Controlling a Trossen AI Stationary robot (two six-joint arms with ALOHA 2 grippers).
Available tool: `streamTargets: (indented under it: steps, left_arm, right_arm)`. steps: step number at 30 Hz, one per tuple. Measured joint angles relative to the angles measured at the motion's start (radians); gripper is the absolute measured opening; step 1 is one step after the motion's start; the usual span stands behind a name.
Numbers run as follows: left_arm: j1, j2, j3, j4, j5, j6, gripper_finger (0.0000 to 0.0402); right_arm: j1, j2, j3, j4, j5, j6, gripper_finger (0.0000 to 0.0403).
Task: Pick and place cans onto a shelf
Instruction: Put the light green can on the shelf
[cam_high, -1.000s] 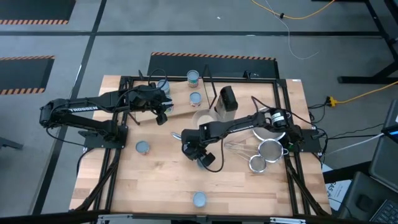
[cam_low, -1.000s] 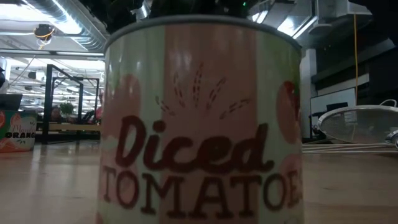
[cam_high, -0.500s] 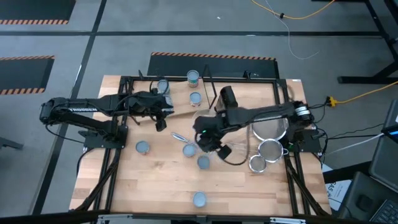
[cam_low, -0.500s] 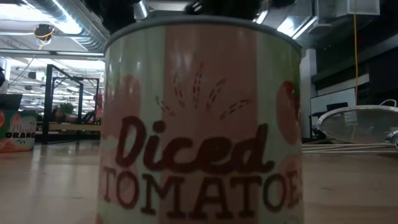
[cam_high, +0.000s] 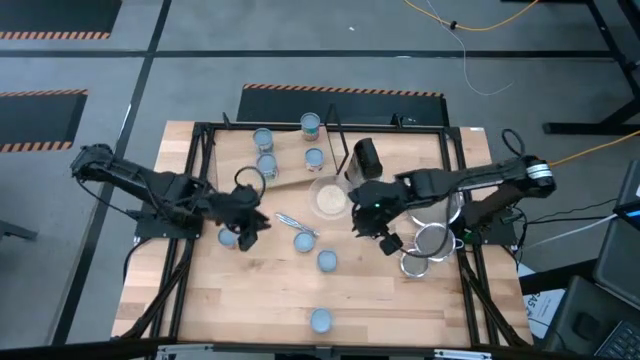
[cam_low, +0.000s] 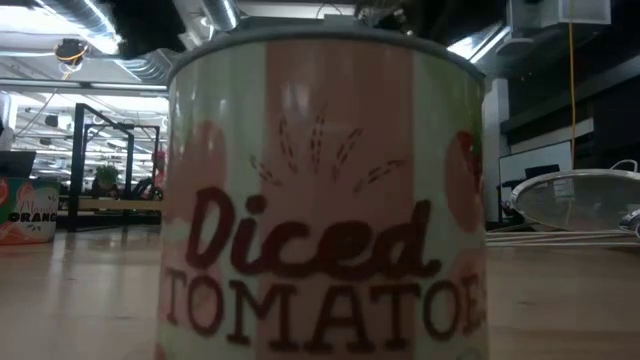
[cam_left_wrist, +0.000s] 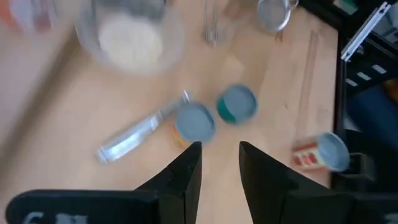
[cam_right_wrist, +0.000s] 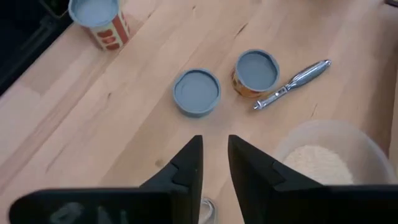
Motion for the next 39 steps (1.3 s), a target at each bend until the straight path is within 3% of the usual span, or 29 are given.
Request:
streamTargets:
  steps: [8,14,22,39]
  left_arm:
    - [-0.153,0.026,0.0,-0.17,0.053,-0.459,0.0099]
    - [-0.208,0.046,0.0,-0.3,0.105,-0.651,0.0099]
    - [-0.213,0.119,0.0,-0.464,0.084,-0.716,0.0099]
    - [-0.212,0.379,0.0,-0.481,0.084,-0.714,0.0099]
  right_arm:
    - [0.0,-0.122,-0.255,0.247,0.001,0.04,0.0081]
    - [0.0,-0.126,-0.325,0.287,0.001,0.079,0.0081]
    - [0.0,-0.125,-0.341,0.31,0.001,0.087,0.0081]
    - [0.0,-0.125,-0.341,0.318,0.001,0.085,0.0081]
